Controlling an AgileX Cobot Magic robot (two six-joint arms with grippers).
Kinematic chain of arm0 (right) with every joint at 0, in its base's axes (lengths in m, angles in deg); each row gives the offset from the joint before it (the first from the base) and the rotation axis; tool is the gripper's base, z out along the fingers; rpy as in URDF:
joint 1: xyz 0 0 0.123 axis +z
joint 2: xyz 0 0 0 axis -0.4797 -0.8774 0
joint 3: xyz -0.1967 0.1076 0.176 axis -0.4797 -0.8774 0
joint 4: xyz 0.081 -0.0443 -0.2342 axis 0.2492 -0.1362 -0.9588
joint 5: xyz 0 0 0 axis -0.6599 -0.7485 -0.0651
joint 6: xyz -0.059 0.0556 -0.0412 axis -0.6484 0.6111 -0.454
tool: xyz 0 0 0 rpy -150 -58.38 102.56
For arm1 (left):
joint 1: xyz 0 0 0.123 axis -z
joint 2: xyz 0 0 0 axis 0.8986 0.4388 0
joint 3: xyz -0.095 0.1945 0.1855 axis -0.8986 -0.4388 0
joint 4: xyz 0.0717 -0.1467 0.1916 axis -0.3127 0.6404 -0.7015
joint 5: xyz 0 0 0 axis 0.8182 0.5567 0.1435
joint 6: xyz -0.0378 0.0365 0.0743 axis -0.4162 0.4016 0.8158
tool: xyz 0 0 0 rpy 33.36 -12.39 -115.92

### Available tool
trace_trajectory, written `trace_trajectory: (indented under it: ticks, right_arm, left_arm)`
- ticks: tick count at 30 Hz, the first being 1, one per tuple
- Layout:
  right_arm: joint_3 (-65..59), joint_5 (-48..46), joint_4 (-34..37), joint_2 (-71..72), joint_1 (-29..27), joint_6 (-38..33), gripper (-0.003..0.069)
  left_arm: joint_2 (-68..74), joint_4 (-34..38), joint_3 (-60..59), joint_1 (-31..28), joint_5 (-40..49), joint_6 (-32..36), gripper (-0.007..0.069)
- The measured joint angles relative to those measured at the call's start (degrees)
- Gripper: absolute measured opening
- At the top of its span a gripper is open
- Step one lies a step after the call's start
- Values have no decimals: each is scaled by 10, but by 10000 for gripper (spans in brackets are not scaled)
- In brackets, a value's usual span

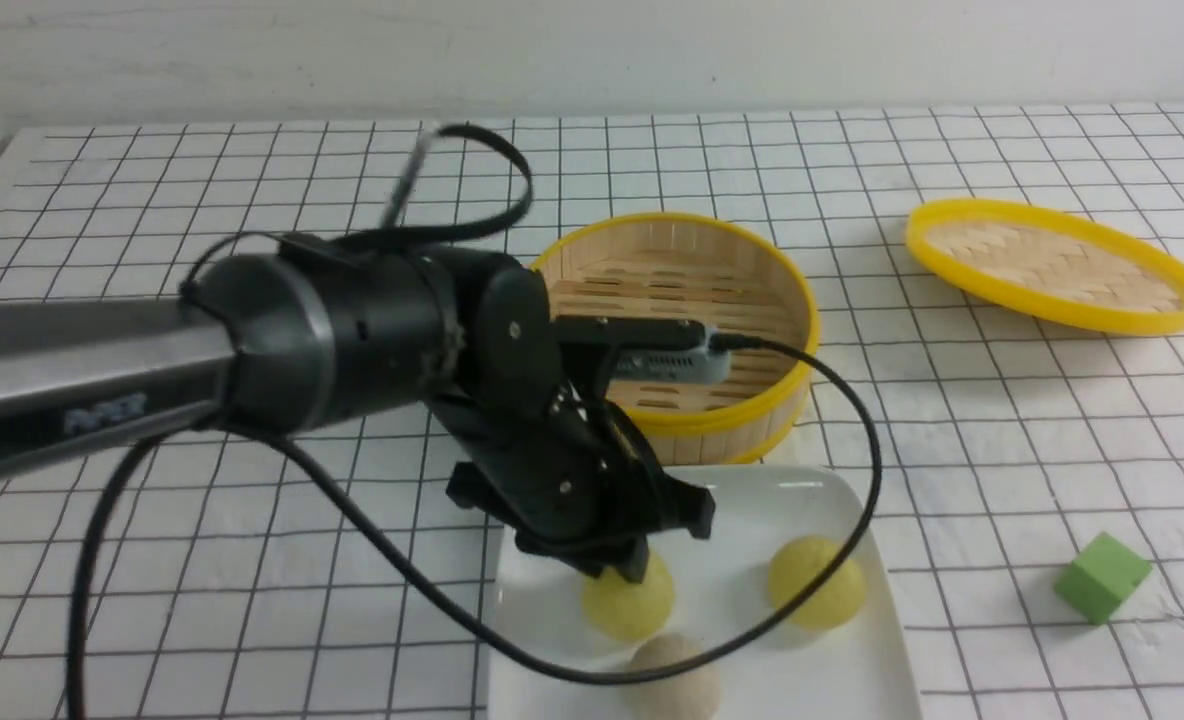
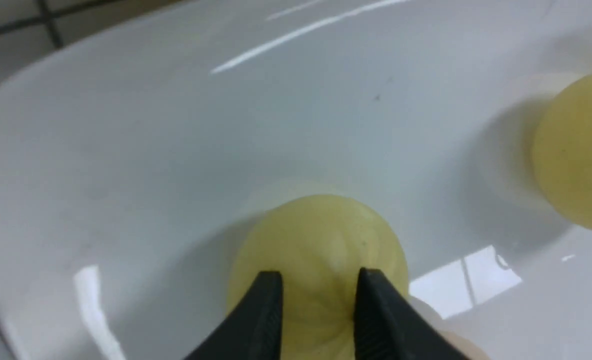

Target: Put the steamed buns into the plate on the white-black tablecloth.

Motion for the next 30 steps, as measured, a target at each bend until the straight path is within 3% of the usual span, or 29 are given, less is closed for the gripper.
trace_trajectory:
  ticks: [3,5,8,11,16,21,24,25,26,30]
  right_arm:
    - [16,-11,3,60,0,11,3]
    - [34,-17,-7,149,0,23,3]
    - [34,-14,-26,242,0,29,3]
    - [6,34,-36,319,0,38,4]
    - [-120,218,-30,349,-2,41,4]
    - [-152,262,-16,326,-2,41,6]
    - [-156,276,-11,315,-2,24,8]
    - [-156,275,-10,314,-2,22,8]
    - [-157,276,-6,313,-2,17,9]
    - [-159,277,-2,312,-2,12,13]
  left_arm:
    - [4,-1,0,1,-5,-2,326]
    - [0,-6,4,1,-5,-2,410]
    - [-9,-14,11,1,-2,-2,461]
    - [-20,-22,22,1,0,-2,479]
    - [-31,-27,39,2,3,-2,475]
    - [-32,-28,40,2,7,-2,416]
    - [-32,-30,41,2,11,-2,280]
    - [-32,-31,41,2,11,-2,280]
    - [-32,-36,41,2,11,-1,198]
    - [-32,-44,41,2,9,-1,44]
